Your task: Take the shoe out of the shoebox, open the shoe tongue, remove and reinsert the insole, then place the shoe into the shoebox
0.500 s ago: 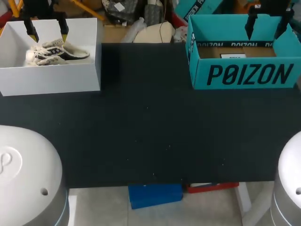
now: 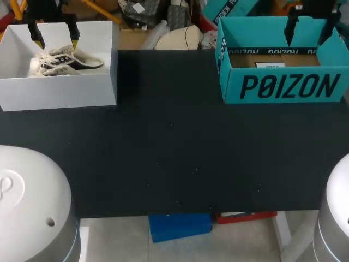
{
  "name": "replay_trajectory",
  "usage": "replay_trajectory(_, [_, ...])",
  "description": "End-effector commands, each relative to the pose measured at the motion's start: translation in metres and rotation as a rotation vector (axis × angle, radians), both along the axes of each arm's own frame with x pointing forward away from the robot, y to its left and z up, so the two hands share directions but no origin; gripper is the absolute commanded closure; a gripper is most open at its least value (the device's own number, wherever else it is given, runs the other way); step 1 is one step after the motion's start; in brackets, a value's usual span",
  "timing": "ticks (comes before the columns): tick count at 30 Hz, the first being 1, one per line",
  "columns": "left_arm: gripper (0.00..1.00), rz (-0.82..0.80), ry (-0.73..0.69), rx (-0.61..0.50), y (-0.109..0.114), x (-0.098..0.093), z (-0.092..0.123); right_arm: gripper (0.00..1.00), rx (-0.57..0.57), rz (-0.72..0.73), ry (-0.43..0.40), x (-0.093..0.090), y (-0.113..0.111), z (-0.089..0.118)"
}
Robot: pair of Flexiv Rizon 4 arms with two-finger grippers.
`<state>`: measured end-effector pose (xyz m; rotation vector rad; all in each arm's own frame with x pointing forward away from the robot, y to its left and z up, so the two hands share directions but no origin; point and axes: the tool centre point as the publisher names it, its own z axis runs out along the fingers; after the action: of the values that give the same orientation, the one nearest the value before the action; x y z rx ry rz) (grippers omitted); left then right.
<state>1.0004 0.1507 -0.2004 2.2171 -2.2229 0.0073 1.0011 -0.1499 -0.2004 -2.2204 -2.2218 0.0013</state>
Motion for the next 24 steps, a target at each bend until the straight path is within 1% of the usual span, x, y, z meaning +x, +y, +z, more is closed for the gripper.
replay_trajectory(1, [0.00,0.000,0.001,0.002,0.000,0.000,0.000,0.00,0.000,0.000,0.001,0.000,0.000,0.000])
replay_trajectory(3, [0.00,0.000,0.001,0.002,0.000,0.000,0.000,0.00,0.000,0.000,0.001,0.000,0.000,0.000])
replay_trajectory(4, [0.00,-0.092,-0.020,0.002,0.000,0.000,-0.001,0.00,0.000,0.000,0.001,0.000,0.000,0.000])
replay_trajectory(6, [0.00,-0.259,-0.103,0.036,-0.004,-0.002,-0.001,0.00,0.000,0.000,0.001,0.000,0.000,0.000])
replay_trajectory(8, [0.00,-0.529,-0.194,0.088,-0.009,-0.005,-0.002,0.00,0.000,0.000,0.001,0.000,0.000,0.000])
replay_trajectory(9, [0.00,-0.635,-0.239,0.120,-0.010,-0.005,-0.003,0.00,0.000,0.000,0.001,0.000,0.000,0.000])
replay_trajectory(10, [0.00,-0.780,-0.262,0.158,-0.011,-0.005,-0.006,0.00,0.000,0.000,0.001,0.000,0.000,0.000])
replay_trajectory(11, [0.00,-0.946,-0.277,0.168,-0.011,-0.007,-0.008,0.00,0.000,0.000,0.001,0.000,0.000,0.000])
replay_trajectory(12, [0.00,-1.107,-0.299,0.213,-0.009,-0.009,-0.010,0.00,0.000,0.000,0.001,0.000,0.000,0.000])
replay_trajectory(13, [0.00,-1.246,-0.287,0.236,-0.007,-0.012,-0.011,0.00,0.000,0.000,0.001,0.000,0.000,0.000])
replay_trajectory(14, [0.00,-1.277,-0.292,0.248,-0.003,-0.014,-0.012,0.00,0.000,0.000,0.001,0.000,0.000,0.000])
replay_trajectory(15, [0.00,-1.307,-0.295,0.256,-0.001,-0.012,-0.013,0.00,0.000,0.000,0.001,0.000,0.000,0.000])
replay_trajectory(16, [0.00,-1.342,-0.285,0.258,-0.002,-0.004,-0.012,0.00,0.000,0.000,0.001,0.000,0.000,0.000])
replay_trajectory(17, [0.00,-1.371,-0.292,0.283,-0.003,0.003,-0.011,0.00,0.000,0.000,0.001,0.000,0.000,0.000])
replay_trajectory(24, [0.00,-1.596,-0.342,0.329,-0.003,0.003,-0.011,0.00,0.000,0.000,0.001,0.000,0.000,0.000])
